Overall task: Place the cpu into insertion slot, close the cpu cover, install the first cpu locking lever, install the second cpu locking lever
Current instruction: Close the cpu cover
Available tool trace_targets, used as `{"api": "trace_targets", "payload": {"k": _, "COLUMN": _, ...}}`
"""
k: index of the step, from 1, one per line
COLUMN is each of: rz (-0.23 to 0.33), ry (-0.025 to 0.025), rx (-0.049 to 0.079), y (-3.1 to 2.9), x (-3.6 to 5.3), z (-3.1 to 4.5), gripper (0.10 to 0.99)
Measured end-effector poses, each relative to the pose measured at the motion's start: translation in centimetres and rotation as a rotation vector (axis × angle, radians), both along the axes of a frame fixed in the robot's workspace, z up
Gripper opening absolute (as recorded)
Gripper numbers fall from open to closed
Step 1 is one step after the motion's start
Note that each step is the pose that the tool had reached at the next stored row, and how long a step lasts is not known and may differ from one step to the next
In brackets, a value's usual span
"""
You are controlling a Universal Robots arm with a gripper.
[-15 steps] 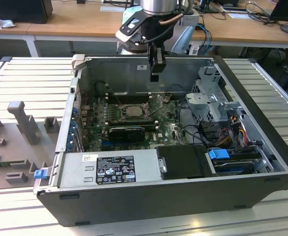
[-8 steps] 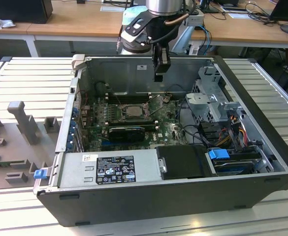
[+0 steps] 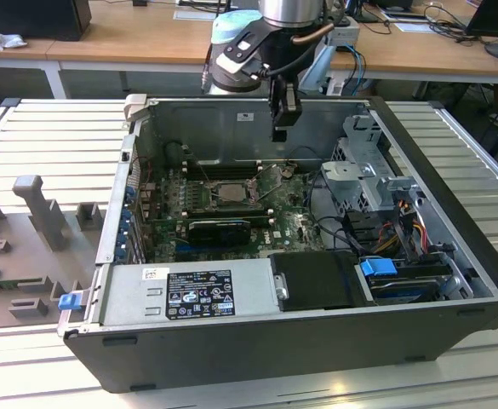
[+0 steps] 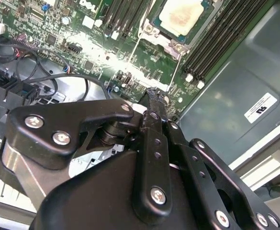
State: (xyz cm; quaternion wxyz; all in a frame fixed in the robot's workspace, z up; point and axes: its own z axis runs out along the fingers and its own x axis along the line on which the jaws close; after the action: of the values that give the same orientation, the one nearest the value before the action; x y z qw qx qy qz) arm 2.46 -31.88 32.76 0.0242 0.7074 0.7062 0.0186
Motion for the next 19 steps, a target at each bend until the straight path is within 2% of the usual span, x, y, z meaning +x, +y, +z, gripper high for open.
{"api": "trace_targets", "payload": {"k": 3, "rz": 0.0, "ry": 0.0, "rx": 0.0, "y": 0.0, "x": 0.44, "z": -0.17, "gripper": 0.106}}
{"api": "trace_targets", "payload": {"k": 6, "rz": 0.0, "ry": 0.0001, "rx": 0.0, "y": 0.0, "x": 0.53, "z": -1.0, "gripper": 0.106}}
{"api": "trace_targets", "payload": {"k": 10, "rz": 0.001, "ry": 0.0, "rx": 0.0, "y": 0.0, "x": 0.59, "z": -2.48, "gripper": 0.106}}
{"api": "trace_targets", "payload": {"k": 17, "rz": 0.003, "ry": 0.0001, "rx": -0.001, "y": -0.06, "x": 0.62, "z": -3.91, "gripper": 0.106}}
{"api": "trace_targets", "payload": {"k": 19, "rz": 0.003, "ry": 0.0001, "rx": -0.001, "y": -0.06, "x": 0.63, "z": -4.02, "gripper": 0.106}}
